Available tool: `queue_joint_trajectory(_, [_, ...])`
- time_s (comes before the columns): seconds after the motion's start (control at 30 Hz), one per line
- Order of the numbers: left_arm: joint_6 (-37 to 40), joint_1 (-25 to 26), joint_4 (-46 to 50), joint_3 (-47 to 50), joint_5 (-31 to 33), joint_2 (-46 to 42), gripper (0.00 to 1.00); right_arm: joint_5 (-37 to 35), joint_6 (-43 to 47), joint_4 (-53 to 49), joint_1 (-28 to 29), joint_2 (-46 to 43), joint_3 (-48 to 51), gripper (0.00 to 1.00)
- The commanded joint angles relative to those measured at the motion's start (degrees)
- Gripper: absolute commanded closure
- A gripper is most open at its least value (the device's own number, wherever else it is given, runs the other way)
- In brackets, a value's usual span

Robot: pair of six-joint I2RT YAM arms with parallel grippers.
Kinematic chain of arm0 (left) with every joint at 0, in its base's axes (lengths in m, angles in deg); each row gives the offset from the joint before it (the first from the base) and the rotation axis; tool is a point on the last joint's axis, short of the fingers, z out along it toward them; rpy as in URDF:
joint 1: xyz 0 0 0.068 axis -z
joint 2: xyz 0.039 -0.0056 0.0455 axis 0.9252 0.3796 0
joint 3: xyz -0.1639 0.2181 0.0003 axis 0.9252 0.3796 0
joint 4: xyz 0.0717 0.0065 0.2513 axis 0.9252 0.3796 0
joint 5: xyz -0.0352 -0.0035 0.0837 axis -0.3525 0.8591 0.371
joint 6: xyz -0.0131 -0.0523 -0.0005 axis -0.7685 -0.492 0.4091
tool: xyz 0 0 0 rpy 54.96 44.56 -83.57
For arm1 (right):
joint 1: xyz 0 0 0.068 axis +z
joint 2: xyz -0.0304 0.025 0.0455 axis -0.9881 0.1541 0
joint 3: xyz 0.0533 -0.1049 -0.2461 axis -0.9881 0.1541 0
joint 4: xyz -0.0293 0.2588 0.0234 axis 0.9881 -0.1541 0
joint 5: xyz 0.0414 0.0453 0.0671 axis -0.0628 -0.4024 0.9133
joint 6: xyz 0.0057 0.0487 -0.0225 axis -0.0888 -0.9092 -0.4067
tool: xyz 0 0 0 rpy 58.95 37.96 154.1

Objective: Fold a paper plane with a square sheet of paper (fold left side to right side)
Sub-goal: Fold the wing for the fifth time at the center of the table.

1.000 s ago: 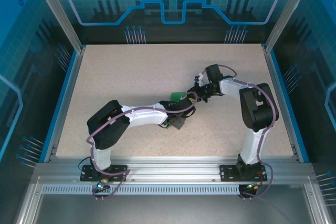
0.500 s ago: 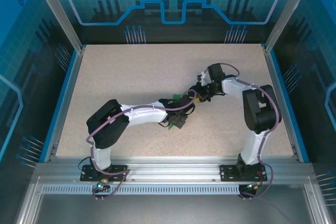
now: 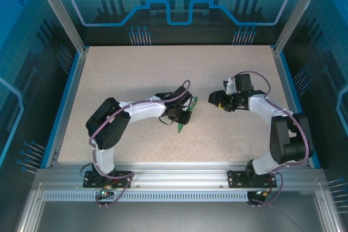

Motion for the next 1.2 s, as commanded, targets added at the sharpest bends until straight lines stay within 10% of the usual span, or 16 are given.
queue_joint_trajectory(0.0, [-3.8, -2.3, -4.5, 0.9, -8.4, -0.9, 0.90, 0.2, 0.2, 3.9, 0.3, -2.3, 3.3, 0.40])
queue_joint_trajectory(1.17, [-29.2, -13.7, -39.5, 15.8, -32.1, 3.7, 0.95, -1.6, -16.5, 31.4, 12.9, 8.9, 8.9, 0.45])
